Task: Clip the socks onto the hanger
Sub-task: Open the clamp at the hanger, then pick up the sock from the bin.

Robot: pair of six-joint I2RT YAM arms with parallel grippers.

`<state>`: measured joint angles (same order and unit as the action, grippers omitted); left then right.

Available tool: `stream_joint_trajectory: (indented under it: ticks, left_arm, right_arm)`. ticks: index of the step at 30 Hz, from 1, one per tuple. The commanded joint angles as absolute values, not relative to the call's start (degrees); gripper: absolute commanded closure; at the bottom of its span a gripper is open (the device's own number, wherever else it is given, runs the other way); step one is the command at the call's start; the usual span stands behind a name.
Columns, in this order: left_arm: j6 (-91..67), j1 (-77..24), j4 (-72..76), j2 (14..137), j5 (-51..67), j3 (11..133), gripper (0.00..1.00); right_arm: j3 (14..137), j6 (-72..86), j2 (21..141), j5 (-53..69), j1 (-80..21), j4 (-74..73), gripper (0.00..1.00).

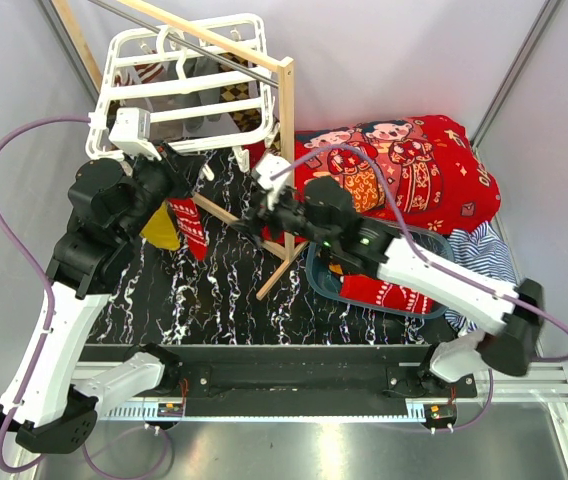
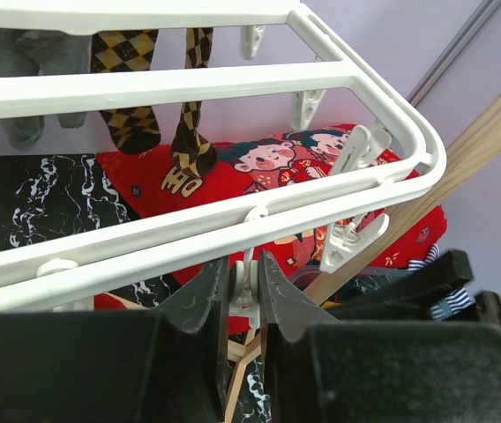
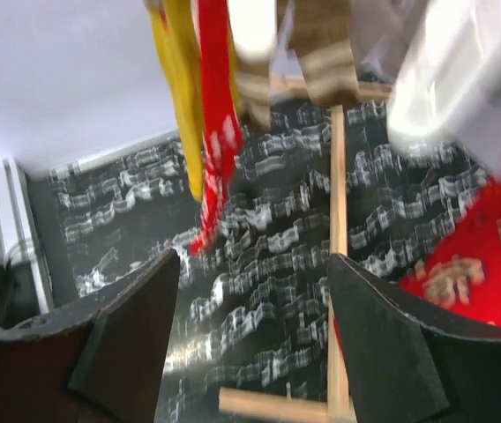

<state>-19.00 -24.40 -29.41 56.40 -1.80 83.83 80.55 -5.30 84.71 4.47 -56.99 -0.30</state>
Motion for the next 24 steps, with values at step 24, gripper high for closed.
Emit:
stream_joint_trajectory:
  ticks: [24]
  left_arm:
    - [-19.8, -24.2, -27.1, 56.6, -1.2, 83.8, 0.94]
  right_arm:
    - [64.4, -2.8, 80.3, 6.2, -33.5, -47.0, 0.45]
